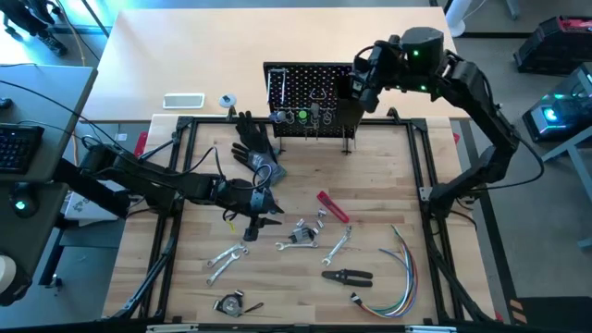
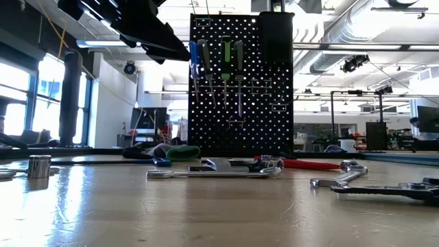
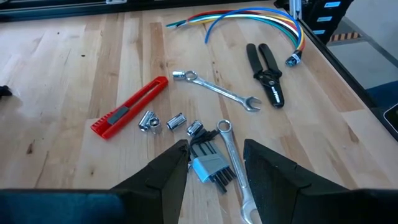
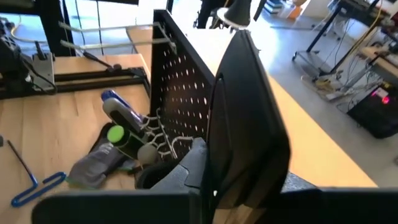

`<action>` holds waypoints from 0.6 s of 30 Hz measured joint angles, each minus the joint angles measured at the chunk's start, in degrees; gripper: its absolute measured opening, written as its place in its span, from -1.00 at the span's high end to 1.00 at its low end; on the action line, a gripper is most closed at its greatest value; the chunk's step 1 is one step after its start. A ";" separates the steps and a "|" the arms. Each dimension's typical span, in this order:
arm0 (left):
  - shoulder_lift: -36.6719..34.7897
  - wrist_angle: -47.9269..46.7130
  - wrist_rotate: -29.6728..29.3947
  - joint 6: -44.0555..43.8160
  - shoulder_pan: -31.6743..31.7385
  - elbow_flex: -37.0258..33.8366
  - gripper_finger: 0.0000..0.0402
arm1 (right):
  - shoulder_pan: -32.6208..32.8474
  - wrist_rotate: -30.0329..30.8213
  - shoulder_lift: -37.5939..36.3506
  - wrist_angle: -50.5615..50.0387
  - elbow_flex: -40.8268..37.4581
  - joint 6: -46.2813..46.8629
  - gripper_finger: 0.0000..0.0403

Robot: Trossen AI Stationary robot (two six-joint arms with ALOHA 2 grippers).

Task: Hang tools onto peg board
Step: Put the black spirit level into the black bin on the pegboard

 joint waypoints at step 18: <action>-0.02 -0.91 0.02 -0.83 -0.33 0.02 0.26 | -0.63 -1.03 0.19 -2.05 0.00 2.33 0.29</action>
